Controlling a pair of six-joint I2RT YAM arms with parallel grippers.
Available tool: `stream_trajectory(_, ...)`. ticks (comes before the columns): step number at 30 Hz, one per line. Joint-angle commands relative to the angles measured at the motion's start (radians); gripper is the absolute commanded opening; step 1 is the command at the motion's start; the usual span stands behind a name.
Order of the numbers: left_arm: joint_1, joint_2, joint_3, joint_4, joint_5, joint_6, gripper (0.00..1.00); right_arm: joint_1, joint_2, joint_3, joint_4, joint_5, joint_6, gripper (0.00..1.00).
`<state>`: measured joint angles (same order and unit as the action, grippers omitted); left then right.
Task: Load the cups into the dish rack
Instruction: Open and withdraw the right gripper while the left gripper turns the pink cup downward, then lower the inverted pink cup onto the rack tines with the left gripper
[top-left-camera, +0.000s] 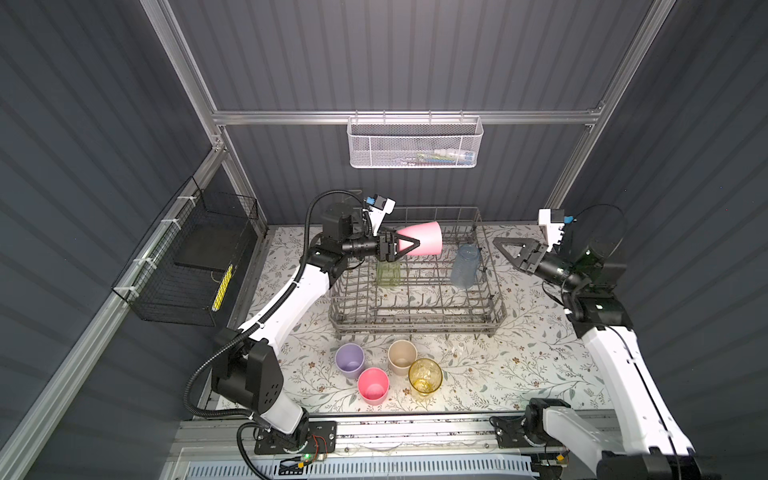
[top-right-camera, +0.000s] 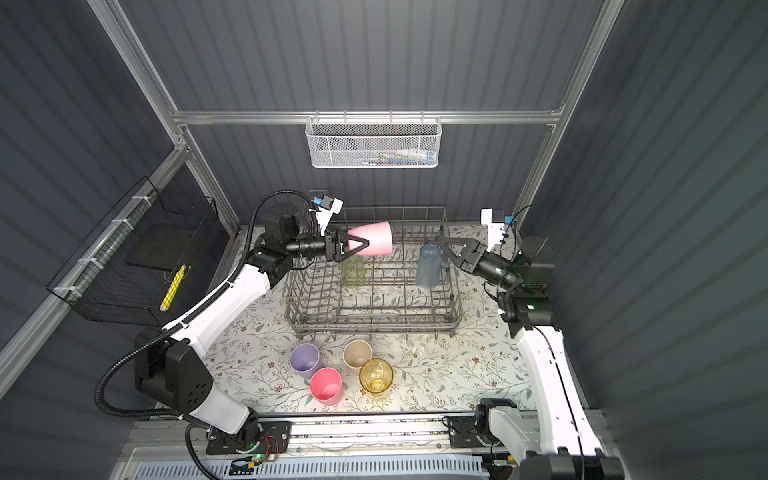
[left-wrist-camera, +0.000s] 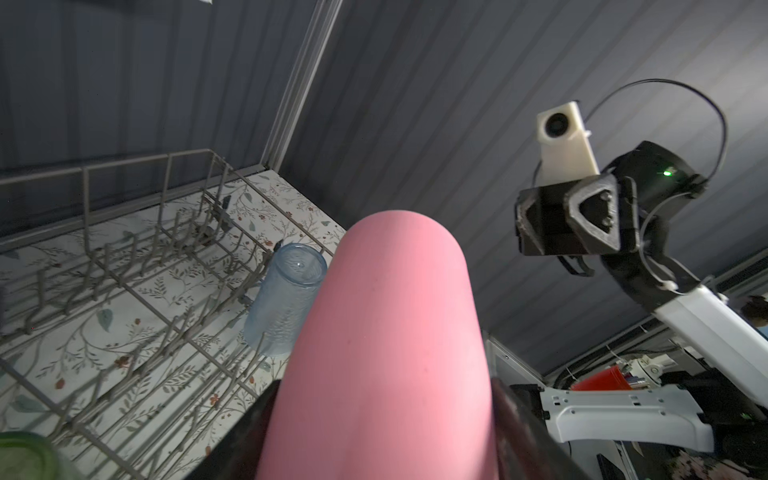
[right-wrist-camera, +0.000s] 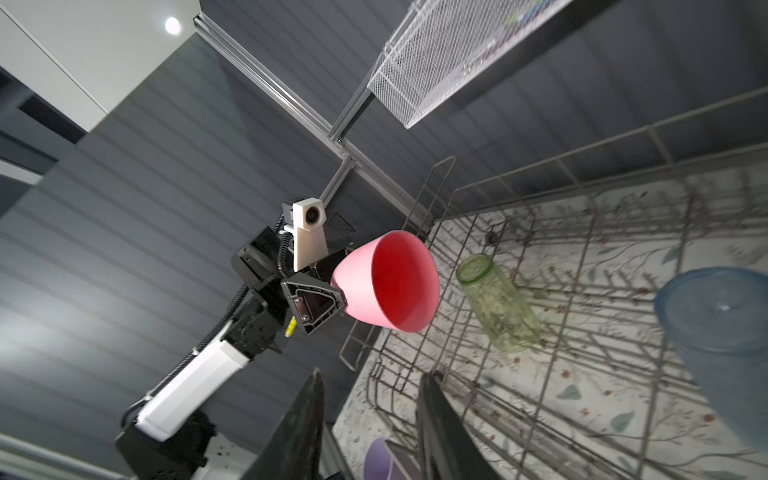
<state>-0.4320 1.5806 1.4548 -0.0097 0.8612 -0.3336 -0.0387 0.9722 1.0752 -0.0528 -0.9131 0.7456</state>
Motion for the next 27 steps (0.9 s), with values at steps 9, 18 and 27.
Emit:
stream_trajectory(9, -0.004, -0.058, 0.264, -0.614, -0.295, 0.294, 0.57, -0.007, -0.078, -0.049, -0.398, 0.238, -0.327, 0.41)
stream_trajectory(18, -0.012, -0.060, 0.294, -0.905, -0.555, 0.376, 0.57, -0.009, -0.048, -0.086, -0.395, 0.279, -0.336, 0.40)
stream_trajectory(27, -0.050, 0.000, 0.284, -0.983, -0.713, 0.379, 0.57, -0.009, -0.015, -0.107, -0.365, 0.261, -0.319, 0.40)
